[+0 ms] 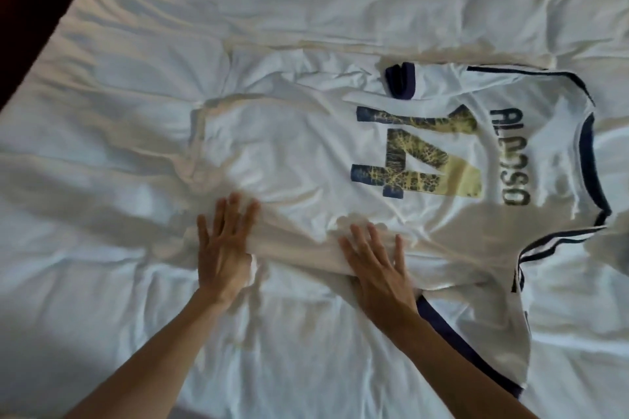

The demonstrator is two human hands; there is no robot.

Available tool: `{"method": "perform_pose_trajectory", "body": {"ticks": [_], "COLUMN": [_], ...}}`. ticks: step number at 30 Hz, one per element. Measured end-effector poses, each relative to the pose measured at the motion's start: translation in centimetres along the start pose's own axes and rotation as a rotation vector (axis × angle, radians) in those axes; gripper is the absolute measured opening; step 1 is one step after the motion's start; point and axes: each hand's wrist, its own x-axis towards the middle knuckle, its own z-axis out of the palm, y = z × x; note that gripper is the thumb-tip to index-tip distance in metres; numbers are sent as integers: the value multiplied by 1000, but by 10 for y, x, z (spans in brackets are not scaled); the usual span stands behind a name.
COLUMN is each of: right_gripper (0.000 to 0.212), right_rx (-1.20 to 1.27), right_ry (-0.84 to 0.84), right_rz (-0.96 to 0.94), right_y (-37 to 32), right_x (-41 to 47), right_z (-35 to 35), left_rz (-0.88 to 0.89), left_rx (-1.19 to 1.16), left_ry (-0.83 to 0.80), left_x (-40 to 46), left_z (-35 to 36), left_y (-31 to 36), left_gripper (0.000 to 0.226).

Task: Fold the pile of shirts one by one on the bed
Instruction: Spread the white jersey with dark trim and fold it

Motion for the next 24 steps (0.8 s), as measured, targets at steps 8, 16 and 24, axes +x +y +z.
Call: {"method": "perform_pose_trajectory", "body": {"ticks": [8,16,24], "right_gripper": [55,71,101], "right_rx": [127,144,529], "right_ry": [53,154,388], "right_rz": [22,549,1331], "right_y": [-18,27,105], "right_x": [-34,-86,-105], "right_z": [-23,-47,-83], "left_rz": [149,245,560], "left_rx": [-39,-230,-271], "left_ry": [111,-6,-96], "left_x": [-49,-80,-62], "left_z": [-4,-19,3], "left_y": [-33,105,248], "left_gripper": [78,93,75]}}
